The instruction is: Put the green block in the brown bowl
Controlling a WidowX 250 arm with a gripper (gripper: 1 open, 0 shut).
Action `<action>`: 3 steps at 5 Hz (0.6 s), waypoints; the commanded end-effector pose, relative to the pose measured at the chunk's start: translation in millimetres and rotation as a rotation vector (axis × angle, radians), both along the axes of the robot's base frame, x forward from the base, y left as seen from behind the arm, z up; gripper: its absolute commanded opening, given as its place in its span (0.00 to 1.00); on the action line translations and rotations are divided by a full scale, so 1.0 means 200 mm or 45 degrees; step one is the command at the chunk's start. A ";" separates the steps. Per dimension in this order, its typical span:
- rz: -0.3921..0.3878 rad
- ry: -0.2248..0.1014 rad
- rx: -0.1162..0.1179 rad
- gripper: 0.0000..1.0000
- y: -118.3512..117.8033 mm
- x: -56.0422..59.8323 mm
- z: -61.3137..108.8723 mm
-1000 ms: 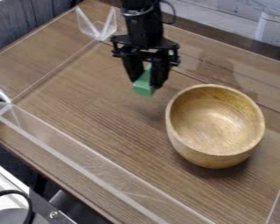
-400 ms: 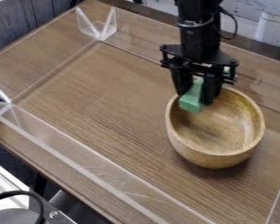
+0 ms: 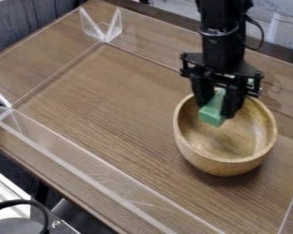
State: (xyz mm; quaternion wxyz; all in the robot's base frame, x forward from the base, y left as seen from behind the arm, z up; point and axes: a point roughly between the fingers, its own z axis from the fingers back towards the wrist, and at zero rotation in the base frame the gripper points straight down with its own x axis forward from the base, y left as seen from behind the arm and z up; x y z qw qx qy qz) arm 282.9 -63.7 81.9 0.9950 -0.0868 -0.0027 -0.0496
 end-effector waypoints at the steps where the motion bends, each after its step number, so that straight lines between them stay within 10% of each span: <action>1: -0.012 -0.046 -0.005 0.00 -0.03 0.03 0.03; 3: -0.036 -0.023 0.005 0.00 -0.06 0.03 -0.04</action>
